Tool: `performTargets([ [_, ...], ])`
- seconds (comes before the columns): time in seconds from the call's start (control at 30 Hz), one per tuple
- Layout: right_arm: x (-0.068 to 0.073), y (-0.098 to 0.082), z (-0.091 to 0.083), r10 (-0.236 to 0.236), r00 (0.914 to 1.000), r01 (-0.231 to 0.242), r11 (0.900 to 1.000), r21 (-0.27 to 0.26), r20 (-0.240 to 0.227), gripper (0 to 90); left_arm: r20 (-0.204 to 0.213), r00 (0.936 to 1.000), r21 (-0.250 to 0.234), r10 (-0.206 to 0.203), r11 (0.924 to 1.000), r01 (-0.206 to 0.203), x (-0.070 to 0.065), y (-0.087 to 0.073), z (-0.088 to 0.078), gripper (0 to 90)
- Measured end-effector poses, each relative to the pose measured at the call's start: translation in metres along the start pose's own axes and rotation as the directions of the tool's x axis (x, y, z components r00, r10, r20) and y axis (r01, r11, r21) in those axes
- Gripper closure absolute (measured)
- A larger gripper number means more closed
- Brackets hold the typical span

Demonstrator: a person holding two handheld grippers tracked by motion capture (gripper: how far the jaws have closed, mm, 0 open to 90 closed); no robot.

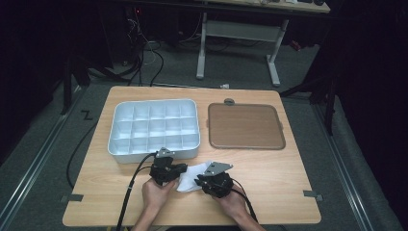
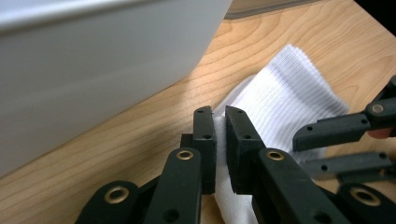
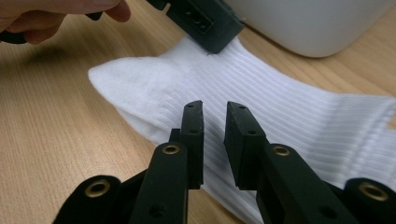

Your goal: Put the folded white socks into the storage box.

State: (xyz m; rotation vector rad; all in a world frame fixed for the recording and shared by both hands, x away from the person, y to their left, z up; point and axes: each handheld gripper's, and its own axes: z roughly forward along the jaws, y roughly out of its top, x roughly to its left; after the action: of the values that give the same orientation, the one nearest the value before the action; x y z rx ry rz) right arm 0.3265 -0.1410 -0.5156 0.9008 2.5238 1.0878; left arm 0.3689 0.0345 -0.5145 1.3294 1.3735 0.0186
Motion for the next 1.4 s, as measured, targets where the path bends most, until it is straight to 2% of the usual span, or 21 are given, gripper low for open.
performTargets([
  [0.1,-0.003,0.001,-0.002,0.01,0.9999,-0.01,1.0,-0.018,0.004,80.8,0.005,1.0,-0.008,0.001,1.0,-0.001,-0.001,0.002,-0.003,83.9],
  [0.3,-0.006,0.0,0.003,0.021,0.9996,-0.021,1.0,-0.003,0.019,84.2,0.018,0.9998,-0.007,0.001,1.0,-0.001,-0.004,0.002,-0.008,84.1],
  [0.4,-0.005,0.0,0.007,0.012,0.9997,-0.012,1.0,0.009,0.023,84.5,0.033,0.9994,-0.014,-0.003,0.9999,0.003,-0.008,0.003,-0.011,84.1],
  [0.7,-0.002,0.006,0.014,-0.033,0.9994,0.033,0.999,0.03,0.013,85.3,0.074,0.997,-0.017,0.022,0.9996,-0.021,-0.024,0.007,-0.017,84.3],
  [0.77,-0.003,0.007,0.015,-0.031,0.9995,0.031,0.999,0.032,0.008,85.5,0.077,0.9967,-0.018,0.025,0.9996,-0.024,-0.027,0.008,-0.017,84.4],
  [1.0,-0.004,0.008,0.018,-0.021,0.9998,0.021,1.0,0.021,-0.006,86.3,0.11,0.9935,-0.026,-0.026,0.9992,0.029,-0.029,0.01,-0.013,84.7],
  [1.2,-0.005,0.01,0.021,-0.015,0.9996,0.016,1.0,0.021,-0.023,87.4,0.13,0.9902,-0.021,-0.053,0.9982,0.056,-0.031,0.009,-0.002,84.9],
  [1.27,-0.005,0.011,0.021,-0.021,0.9994,0.022,0.999,0.027,-0.029,87.6,0.123,0.9905,-0.021,-0.062,0.9977,0.065,-0.03,0.009,0.001,84.9],
  [1.4,-0.005,0.014,0.02,-0.041,0.9987,0.043,0.998,0.042,-0.03,86.0,0.094,0.9942,-0.036,-0.051,0.9978,0.055,-0.029,0.01,0.001,85.0],
])
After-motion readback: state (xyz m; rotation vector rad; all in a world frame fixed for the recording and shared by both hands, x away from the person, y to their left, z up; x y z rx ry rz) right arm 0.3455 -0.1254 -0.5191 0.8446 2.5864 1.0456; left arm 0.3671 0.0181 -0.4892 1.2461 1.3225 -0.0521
